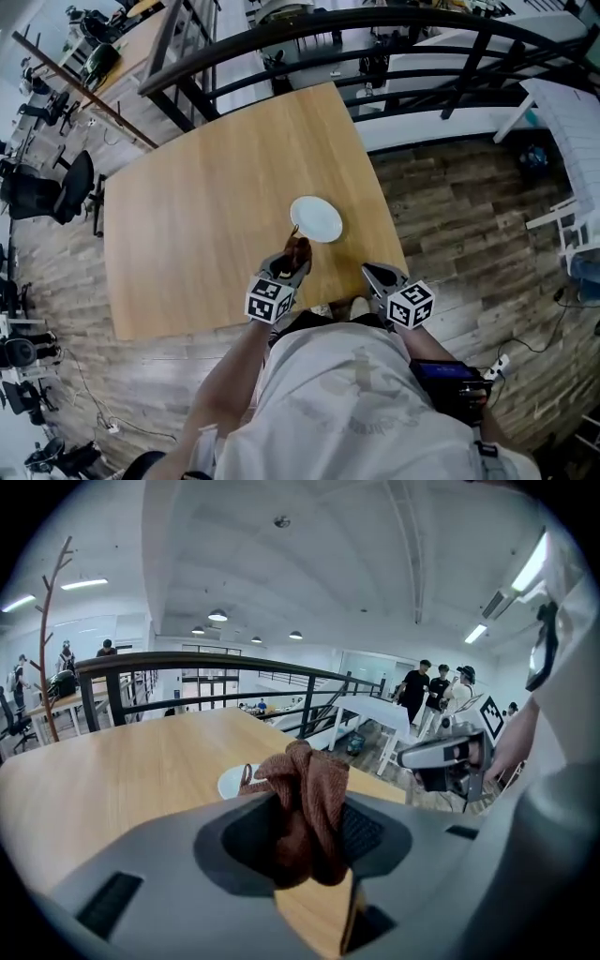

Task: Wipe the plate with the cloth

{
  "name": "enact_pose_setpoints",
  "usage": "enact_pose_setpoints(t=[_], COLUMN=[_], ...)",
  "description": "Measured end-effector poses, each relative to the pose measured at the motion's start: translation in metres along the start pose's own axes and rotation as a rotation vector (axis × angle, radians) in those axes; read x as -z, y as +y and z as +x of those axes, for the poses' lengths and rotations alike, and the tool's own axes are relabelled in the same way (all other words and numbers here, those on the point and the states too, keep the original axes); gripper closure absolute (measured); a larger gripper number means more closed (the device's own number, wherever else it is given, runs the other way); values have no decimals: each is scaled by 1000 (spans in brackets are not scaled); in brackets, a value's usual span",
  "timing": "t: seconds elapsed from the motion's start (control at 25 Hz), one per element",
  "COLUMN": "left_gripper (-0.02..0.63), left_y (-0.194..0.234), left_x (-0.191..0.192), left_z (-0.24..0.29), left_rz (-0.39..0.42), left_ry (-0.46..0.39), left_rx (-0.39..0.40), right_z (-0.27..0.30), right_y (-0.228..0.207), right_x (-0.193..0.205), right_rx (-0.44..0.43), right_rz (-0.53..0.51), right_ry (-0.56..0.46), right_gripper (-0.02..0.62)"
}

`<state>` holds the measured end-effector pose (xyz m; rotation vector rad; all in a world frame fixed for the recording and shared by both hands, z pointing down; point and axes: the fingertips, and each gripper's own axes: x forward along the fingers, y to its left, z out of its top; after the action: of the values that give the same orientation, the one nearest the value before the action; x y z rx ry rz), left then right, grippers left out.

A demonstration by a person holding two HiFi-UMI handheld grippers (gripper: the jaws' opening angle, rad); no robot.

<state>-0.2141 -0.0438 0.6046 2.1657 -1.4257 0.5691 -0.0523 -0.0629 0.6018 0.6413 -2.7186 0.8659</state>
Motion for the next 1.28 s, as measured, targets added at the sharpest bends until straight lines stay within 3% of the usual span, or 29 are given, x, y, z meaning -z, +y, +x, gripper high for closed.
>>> enact_pose_setpoints(t=[0.44, 0.64, 0.88, 1.08, 1.28], left_gripper=[436, 437, 437, 437, 437], left_y=[81, 97, 104, 104, 118], left_x=[-28, -32, -40, -55, -59], left_z=[30, 54, 96, 133, 142], left_rz=[15, 18, 33, 106, 168], left_ry=[-37, -15, 45, 122, 190], left_rx=[70, 25, -54, -68, -103], right_z=[35, 28, 22, 30, 48], right_y=[5, -5, -37, -74, -70], right_x=[-14, -5, -21, -39, -39], right_rx=[120, 143, 79, 25, -49], right_rz=[11, 29, 34, 51, 77], right_ry=[-2, 34, 55, 58, 71], right_gripper=[581, 581, 581, 581, 581])
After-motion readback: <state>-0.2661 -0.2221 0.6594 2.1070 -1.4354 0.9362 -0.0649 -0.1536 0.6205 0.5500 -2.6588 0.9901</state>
